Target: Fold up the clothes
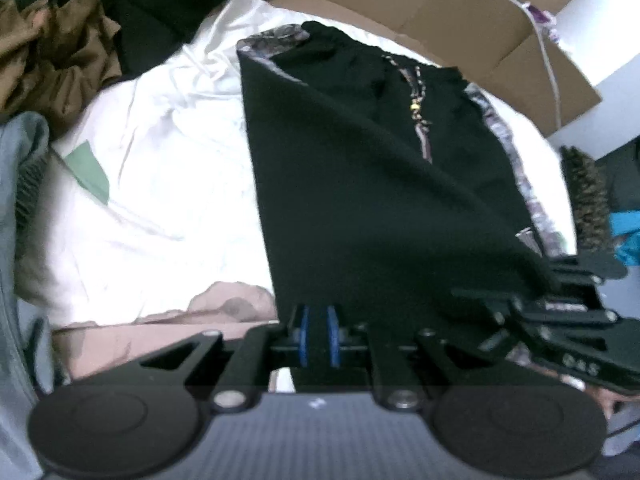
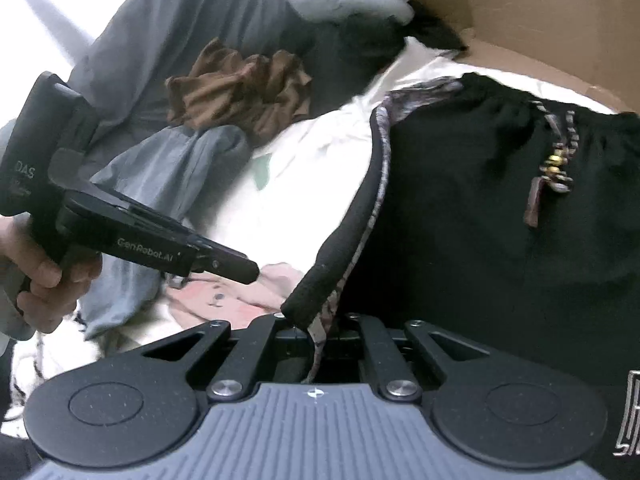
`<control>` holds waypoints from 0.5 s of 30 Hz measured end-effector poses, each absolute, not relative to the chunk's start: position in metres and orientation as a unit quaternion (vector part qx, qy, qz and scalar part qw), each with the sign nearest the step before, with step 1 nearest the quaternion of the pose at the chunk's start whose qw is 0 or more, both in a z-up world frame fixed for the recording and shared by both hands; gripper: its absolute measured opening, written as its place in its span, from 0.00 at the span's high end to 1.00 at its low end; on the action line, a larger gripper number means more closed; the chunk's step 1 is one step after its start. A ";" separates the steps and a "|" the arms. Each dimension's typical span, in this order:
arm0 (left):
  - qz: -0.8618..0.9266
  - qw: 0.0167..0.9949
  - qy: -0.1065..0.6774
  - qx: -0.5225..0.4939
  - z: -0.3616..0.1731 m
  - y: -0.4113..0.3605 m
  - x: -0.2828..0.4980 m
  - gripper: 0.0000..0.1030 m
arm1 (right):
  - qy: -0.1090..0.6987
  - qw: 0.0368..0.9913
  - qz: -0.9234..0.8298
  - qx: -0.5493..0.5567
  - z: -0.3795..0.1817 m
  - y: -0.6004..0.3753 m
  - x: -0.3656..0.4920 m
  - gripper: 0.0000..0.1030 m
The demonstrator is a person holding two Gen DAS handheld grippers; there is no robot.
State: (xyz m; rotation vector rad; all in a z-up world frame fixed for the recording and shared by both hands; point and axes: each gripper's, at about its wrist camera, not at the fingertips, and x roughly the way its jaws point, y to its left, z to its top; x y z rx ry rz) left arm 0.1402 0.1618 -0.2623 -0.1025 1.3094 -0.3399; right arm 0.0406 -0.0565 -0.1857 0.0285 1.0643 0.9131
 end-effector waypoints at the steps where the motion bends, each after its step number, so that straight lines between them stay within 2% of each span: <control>1: -0.152 0.777 0.609 -0.046 -0.265 0.158 0.139 0.78 | 0.490 0.766 0.417 0.018 -0.188 -0.063 0.040 0.99; 3: -0.144 0.768 0.623 -0.044 -0.272 0.149 0.139 0.77 | 0.486 0.770 0.412 0.020 -0.188 -0.074 0.039 0.99; 6: -0.149 0.764 0.628 -0.013 -0.275 0.133 0.139 0.71 | 0.496 0.770 0.399 0.041 -0.187 -0.092 0.041 0.99; 11: -0.140 0.758 0.637 -0.004 -0.266 0.114 0.154 0.51 | 0.492 0.780 0.383 0.053 -0.175 -0.116 0.047 0.99; 15: -0.139 0.764 0.630 0.010 -0.254 0.098 0.163 0.42 | 0.478 0.794 0.369 0.067 -0.168 -0.136 0.049 0.99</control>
